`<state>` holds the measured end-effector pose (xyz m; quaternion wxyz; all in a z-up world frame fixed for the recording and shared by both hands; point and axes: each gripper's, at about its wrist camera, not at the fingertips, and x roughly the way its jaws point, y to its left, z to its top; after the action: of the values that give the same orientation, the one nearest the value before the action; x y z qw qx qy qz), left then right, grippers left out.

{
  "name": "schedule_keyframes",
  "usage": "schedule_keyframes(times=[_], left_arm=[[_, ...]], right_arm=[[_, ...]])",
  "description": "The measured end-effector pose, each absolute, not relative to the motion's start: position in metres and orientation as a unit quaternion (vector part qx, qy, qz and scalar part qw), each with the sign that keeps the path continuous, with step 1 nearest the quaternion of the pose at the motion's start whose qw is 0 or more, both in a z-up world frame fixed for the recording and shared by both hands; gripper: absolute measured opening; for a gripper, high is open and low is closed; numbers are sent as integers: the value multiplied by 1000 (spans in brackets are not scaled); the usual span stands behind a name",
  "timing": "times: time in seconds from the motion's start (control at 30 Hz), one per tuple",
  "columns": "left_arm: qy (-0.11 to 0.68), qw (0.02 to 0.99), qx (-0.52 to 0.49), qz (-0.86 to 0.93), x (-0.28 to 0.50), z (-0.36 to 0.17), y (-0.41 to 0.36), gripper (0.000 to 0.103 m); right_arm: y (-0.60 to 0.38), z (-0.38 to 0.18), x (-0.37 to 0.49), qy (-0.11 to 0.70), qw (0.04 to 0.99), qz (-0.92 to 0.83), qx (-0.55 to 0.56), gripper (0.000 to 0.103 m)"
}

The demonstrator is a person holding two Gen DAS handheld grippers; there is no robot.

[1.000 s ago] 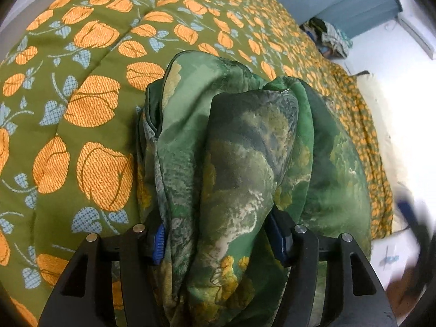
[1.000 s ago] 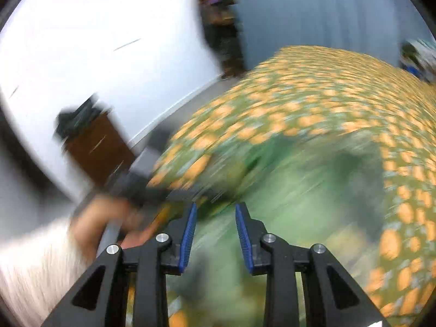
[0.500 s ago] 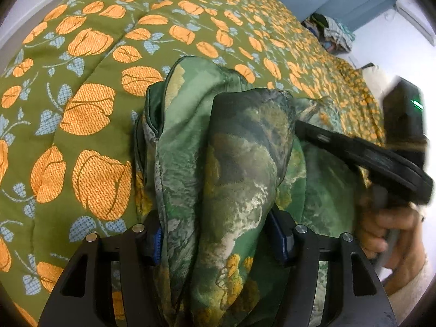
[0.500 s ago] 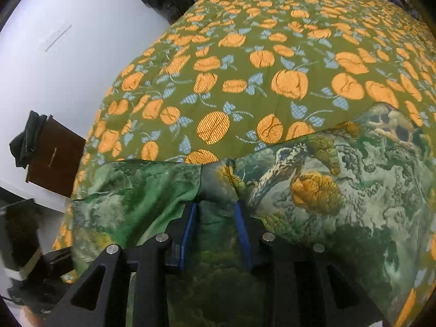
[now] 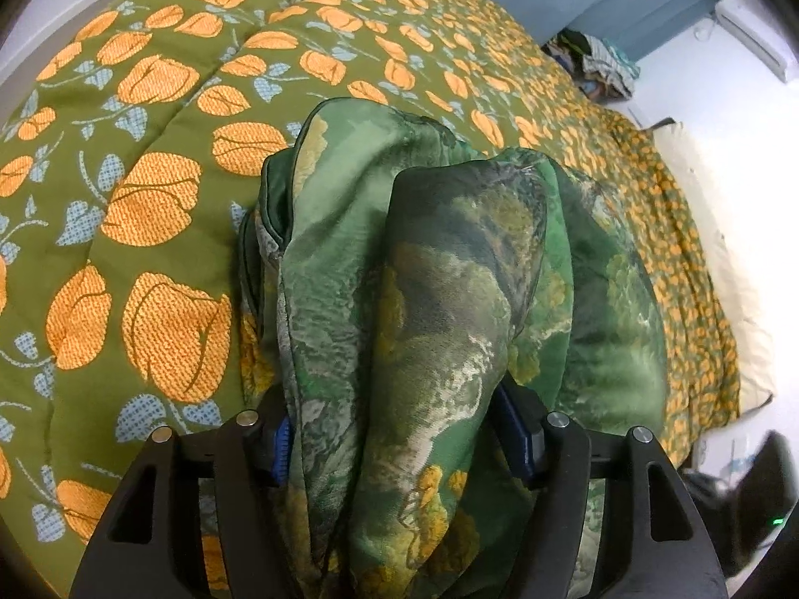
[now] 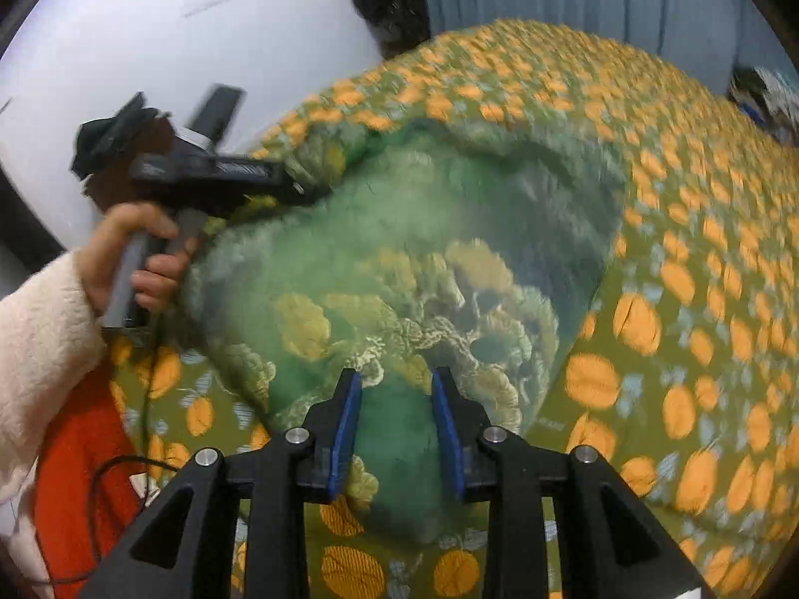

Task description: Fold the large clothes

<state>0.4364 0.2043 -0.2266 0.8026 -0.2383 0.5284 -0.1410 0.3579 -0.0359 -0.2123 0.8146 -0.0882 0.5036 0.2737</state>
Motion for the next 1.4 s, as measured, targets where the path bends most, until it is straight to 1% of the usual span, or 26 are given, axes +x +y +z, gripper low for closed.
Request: schedule_keyframes(times=[0.07,0.17,0.23,0.33,0.37,0.4,0.43,0.47,0.57,0.7,1.0,1.1,1.13,1.17,1.4], left_arm=[[526,804,-241,-139,435,-227,204,68],[524,805,-244,-137,435,-227,203,68],[526,803,-245,-136,436,-226,203,68],[532,799,-246,-135,436,-221,205,69],[533,798,-246,-134,436,-218,205,70],[534,799,-245,-132,435,-216,204,70],[534,799,-243,-130,435,-213,204,71],[535,800,-241,-129,435,-210,203,72],[535,802,-236,-123,434,-207,201,74],[536,805,-225,-116,432,-204,199,75],[532,814,-208,-103,431,-200,196,80],[528,821,-196,-89,429,-200,195,88],[527,826,-187,-75,428,-199,195,96],[526,828,-182,-65,427,-199,195,99],[521,831,-186,-63,424,-200,198,100]], right_arm=[[-36,-234,362,505,814,274,-86,30],[-38,-236,363,500,816,279,-79,30],[-41,-230,363,498,820,276,-65,30],[-37,-199,355,478,836,256,-81,31],[-37,-189,352,472,842,249,-86,37],[-36,-176,348,468,847,234,-93,45],[-35,-170,347,468,850,222,-99,66],[-35,-161,344,462,855,209,-107,75],[-36,-145,333,439,868,189,-135,75],[-34,-138,324,426,873,160,-176,75],[-38,-134,316,417,877,130,-203,75],[-38,-134,315,417,877,124,-206,75],[-37,-134,315,417,876,124,-207,75],[-37,-135,315,417,876,123,-209,75],[-39,-138,315,422,874,115,-212,75]])
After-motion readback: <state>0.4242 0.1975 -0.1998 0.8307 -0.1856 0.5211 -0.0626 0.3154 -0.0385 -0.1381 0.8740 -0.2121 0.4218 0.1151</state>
